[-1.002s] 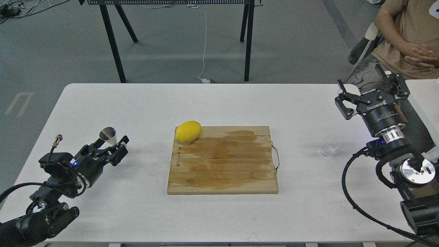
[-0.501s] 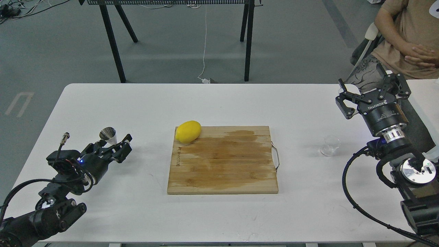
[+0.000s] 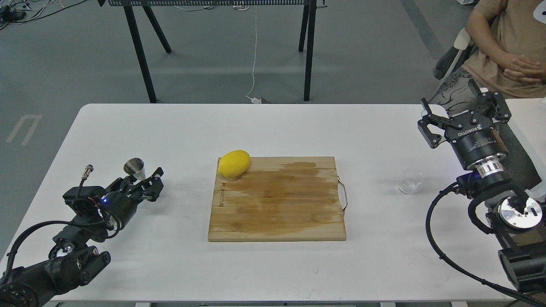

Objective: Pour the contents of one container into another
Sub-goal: 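Lift the metal jigger off the table with the left gripper, then carry the jigger with the left gripper over the wooden board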

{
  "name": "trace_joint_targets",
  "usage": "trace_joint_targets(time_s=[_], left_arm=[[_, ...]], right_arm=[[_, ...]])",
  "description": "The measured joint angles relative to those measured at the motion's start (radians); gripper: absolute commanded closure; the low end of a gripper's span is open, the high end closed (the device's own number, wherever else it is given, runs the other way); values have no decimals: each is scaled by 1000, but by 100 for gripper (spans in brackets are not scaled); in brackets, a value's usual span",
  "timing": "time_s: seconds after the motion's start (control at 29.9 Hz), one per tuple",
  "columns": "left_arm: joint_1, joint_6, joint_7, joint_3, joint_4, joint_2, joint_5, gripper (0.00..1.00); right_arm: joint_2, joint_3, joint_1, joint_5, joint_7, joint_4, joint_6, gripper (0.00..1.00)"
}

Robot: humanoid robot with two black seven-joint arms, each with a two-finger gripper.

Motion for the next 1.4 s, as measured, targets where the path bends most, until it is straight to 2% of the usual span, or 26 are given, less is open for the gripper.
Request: trace_joint_targets(time_s=[0.1,0.37,0.5,0.87,1.2,1.4], left_arm=[[-4,0,0,0,0,0,0,59],[-12,0,0,0,3,-2,0,83],[-12,0,0,2,15,-3,-1,89],[-28,0,0,-4,-10,-3,0,92],[-206,0,0,-3,-308,10,-2,92],[-267,0,0,20,-383,-63,6,93]], right_arm=[[0,0,0,0,0,0,0,1],[0,0,-1,0,0,-2,0,1],[0,0,-1,0,0,-2,0,1],[1,-1,-1,0,0,-2,0,1],[2,-1,4,-2,-1,-8,0,1],[2,-1,5,-3,-1,-15,0,1]])
